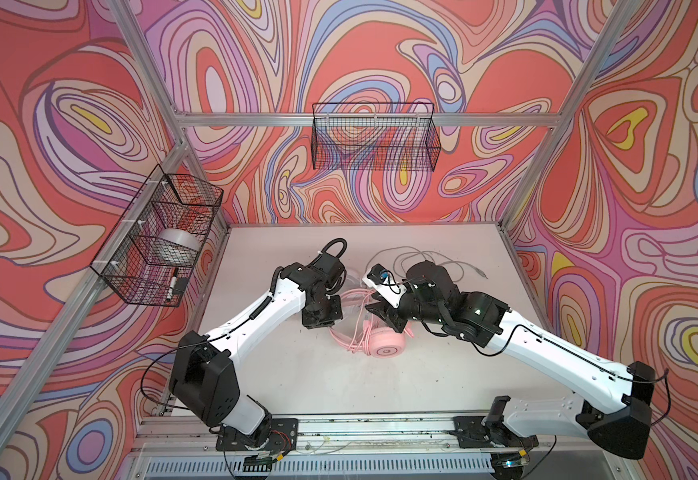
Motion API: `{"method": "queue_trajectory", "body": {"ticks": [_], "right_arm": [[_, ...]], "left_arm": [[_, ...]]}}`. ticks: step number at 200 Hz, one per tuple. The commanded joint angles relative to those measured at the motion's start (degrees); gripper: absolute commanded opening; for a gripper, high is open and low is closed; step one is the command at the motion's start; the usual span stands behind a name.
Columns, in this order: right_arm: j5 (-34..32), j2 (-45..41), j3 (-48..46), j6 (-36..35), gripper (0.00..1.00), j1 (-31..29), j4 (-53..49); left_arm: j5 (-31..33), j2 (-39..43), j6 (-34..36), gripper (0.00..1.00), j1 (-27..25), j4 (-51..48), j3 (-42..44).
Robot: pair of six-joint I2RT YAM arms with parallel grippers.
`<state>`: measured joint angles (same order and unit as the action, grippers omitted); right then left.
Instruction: Wrap the headphones
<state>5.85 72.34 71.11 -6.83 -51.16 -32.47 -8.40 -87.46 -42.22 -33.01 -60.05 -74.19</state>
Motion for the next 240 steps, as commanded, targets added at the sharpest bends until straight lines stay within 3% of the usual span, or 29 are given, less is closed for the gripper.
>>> {"method": "queue_trajectory", "body": {"ticks": [1,21,55,114,202,240], "right_arm": [[2.6,1.0,-0.6,7.4,0.20,0.2,-4.3],[-0.6,2.6,-0.2,12.0,0.07,-0.8,-6.1],[-3.4,5.6,0.6,16.7,0.00,-3.0,-6.7],[-7.2,11.4,2.0,20.2,0.00,-3.9,-8.8],[-5.3,14.1,3.7,20.5,0.00,-3.9,-6.2],[-6.5,6.8,2.5,18.5,0.19,-3.9,-4.5]], "left_arm": [[-2.2,-0.3,-1.5,0.00,-0.3,1.3,0.2],[-1.9,-0.1,-1.6,0.00,-0.3,1.1,0.2],[-1.5,0.1,-1.9,0.00,-0.3,0.6,-0.1],[-1.4,0.3,-2.1,0.00,-0.3,0.5,-0.3],[-0.5,0.8,-2.0,0.00,-0.3,0.0,-0.1],[-0.4,0.2,-2.3,0.00,-0.3,0.6,0.9]]}}
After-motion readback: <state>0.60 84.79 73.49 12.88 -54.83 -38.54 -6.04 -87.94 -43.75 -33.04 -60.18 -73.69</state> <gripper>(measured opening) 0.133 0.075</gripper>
